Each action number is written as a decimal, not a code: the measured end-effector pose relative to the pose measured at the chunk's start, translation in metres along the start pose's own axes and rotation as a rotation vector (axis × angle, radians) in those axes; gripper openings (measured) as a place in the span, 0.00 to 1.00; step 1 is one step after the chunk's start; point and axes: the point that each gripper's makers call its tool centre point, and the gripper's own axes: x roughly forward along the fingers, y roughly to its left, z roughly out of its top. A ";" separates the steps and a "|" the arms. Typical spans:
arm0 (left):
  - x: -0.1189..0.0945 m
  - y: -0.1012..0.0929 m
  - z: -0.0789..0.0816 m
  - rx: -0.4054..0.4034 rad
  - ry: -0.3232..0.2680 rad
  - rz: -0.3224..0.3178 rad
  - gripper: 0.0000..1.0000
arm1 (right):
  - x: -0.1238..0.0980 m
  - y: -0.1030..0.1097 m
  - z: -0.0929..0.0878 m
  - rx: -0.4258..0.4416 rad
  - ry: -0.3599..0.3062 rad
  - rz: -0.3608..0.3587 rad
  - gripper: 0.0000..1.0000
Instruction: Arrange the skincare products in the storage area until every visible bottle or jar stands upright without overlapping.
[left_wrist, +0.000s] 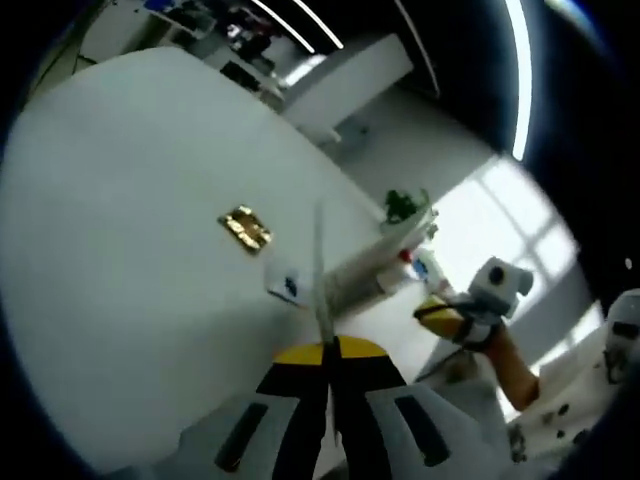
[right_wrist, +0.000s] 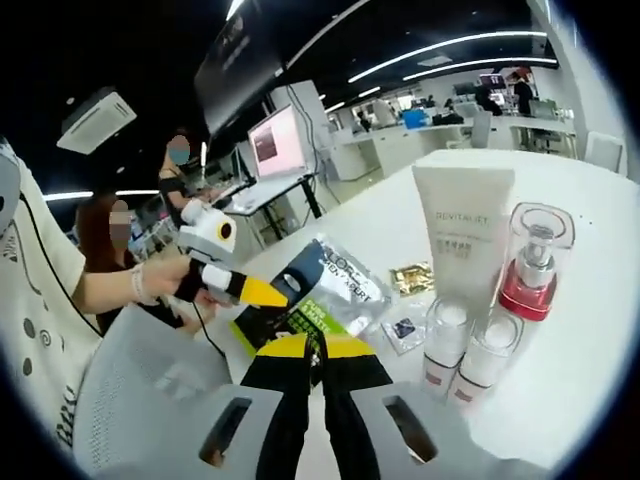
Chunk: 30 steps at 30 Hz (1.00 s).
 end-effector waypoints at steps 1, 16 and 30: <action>0.000 0.003 -0.002 -0.008 0.010 0.003 0.00 | 0.001 0.000 -0.001 -0.003 0.002 -0.002 0.04; 0.010 0.017 -0.027 -0.098 0.069 0.037 0.00 | 0.031 -0.004 -0.039 -0.078 0.112 -0.063 0.11; 0.009 0.019 -0.030 -0.102 0.069 0.037 0.00 | 0.072 -0.028 -0.050 -0.090 0.123 -0.238 0.50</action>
